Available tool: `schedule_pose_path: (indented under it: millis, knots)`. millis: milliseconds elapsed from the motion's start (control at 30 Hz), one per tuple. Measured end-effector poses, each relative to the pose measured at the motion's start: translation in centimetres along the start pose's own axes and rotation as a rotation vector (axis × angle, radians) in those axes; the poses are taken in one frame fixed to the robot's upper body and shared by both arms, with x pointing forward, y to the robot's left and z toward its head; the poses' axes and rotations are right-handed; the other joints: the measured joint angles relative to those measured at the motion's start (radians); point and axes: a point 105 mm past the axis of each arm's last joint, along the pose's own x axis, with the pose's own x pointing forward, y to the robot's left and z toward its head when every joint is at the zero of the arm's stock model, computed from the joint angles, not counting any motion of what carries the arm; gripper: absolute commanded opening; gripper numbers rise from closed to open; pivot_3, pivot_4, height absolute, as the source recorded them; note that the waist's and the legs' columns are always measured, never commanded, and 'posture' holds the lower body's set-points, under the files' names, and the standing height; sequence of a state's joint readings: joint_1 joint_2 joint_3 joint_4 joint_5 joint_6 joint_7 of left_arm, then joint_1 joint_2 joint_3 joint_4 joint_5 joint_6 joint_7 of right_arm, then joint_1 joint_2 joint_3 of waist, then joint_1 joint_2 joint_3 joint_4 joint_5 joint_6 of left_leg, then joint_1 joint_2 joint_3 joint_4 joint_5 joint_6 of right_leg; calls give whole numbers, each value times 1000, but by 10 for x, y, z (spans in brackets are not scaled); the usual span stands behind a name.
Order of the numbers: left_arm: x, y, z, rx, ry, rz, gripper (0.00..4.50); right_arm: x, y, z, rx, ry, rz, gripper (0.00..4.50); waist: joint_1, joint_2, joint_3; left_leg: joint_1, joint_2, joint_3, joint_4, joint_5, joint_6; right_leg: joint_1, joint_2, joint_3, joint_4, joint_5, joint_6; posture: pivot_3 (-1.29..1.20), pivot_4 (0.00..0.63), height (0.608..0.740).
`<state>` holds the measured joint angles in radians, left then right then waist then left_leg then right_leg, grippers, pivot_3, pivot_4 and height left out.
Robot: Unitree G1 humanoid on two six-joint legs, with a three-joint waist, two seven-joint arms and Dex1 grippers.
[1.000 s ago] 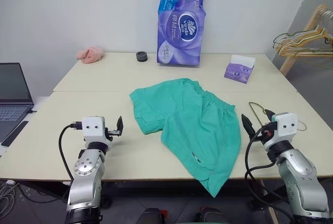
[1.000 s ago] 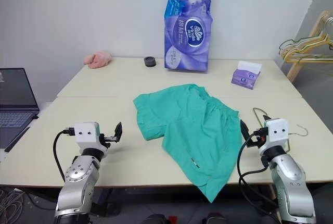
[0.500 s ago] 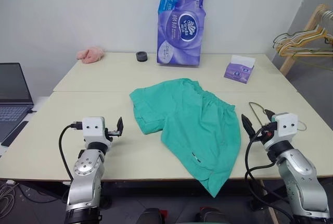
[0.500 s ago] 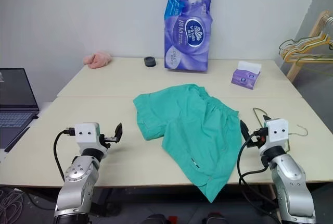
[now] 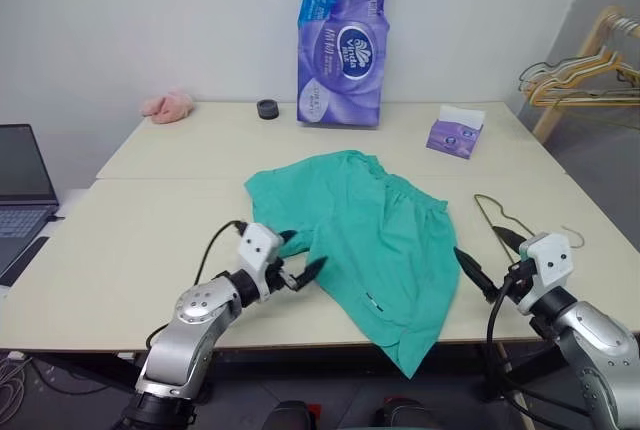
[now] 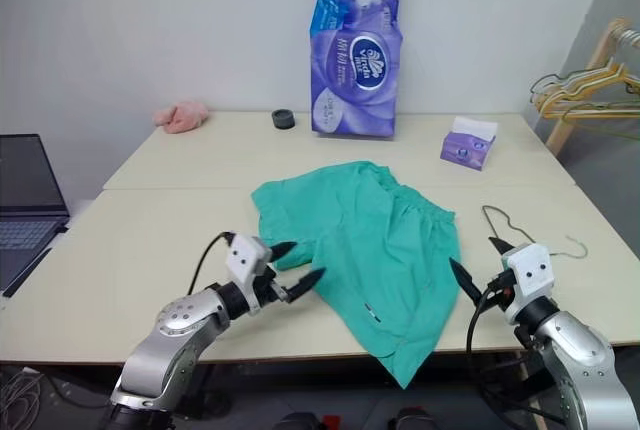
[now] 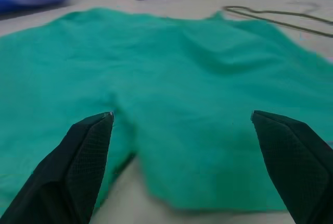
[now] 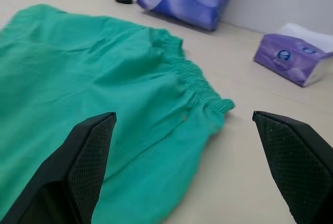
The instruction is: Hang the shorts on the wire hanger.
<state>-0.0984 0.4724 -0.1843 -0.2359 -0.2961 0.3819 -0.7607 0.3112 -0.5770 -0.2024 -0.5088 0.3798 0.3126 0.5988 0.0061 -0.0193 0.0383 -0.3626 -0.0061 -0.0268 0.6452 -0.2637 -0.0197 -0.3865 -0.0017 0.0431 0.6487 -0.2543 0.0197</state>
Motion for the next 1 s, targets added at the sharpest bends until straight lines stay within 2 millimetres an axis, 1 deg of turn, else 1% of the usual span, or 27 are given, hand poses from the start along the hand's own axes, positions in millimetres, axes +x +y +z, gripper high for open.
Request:
schedule_pose_path:
  millis: [67, 100, 233, 367, 533, 633, 667, 700, 733, 833, 1000]
  knots:
    - [8, -17, 3, 14, 34, -162, 4500, -11, 17, -5, 13, 66, 111, 4481, -16, 0, 0, 0, 0, 1, 0, -1, 1, 0, 1, 0, 0, 0, 0, -134, 22, 740]
    - [11, -24, 3, 16, 46, -221, 4500, -14, 23, -7, 19, 88, 141, 4481, -26, 0, 0, 0, 0, 1, 0, -1, 2, 0, 1, 0, 0, 0, 0, -134, 22, 740]
    - [25, -43, 3, 35, 101, -419, 4500, -29, 34, -15, 39, 157, 196, 4481, -52, 0, 0, 0, -1, 0, 0, -3, 4, 0, 3, 0, 0, -1, 0, -186, 28, 740]
    - [42, -50, -4, 47, 142, -505, 4500, -35, 35, -18, 49, 160, 175, 4481, -74, 0, 0, 0, 0, 1, 0, -5, 6, 0, 4, 1, 0, -2, 1, -212, 32, 740]
    - [48, -61, -20, 88, 213, -595, 4500, -41, 37, -24, 40, 166, 155, 4481, -97, 0, 0, 0, 0, 1, 0, -6, 7, 0, 4, 2, 0, -4, 2, -234, 34, 740]
    - [55, -58, -30, 119, 260, -594, 4500, -41, 36, -25, 26, 158, 144, 4481, -106, 0, 0, 0, 0, 0, 0, -6, 7, 0, 4, 2, 0, -4, 2, -235, 35, 740]
    - [57, -58, -31, 127, 259, -591, 4500, -41, 36, -24, 20, 155, 142, 4481, -106, 0, 0, 0, 0, 0, 0, -7, 7, 0, 3, 2, 0, -4, 2, -235, 35, 740]
    - [59, -58, -30, 135, 255, -590, 4124, -40, 35, -24, 14, 153, 141, 4500, -106, 0, 0, 0, 1, 0, 0, -7, 7, 0, 3, 2, -1, -4, 2, -238, 35, 740]
    - [62, -57, -30, 141, 256, -584, 3995, -40, 35, -24, 13, 150, 141, 4500, -106, 0, 0, 0, 1, 0, 0, -7, 7, 0, 3, 2, 0, -4, 3, -238, 35, 740]
    - [70, -55, -30, 151, 252, -559, 3121, -40, 36, -23, 13, 148, 140, 4500, -106, 0, 0, 0, 1, 0, 1, -7, 7, 1, 2, 3, -1, -4, 3, -238, 36, 740]
    - [71, -52, -30, 155, 256, -540, 1631, -39, 36, -21, 8, 142, 143, 4500, -113, 1, 0, 0, 1, 0, 0, -7, 7, 1, 2, 3, -1, -5, 3, -235, 37, 740]
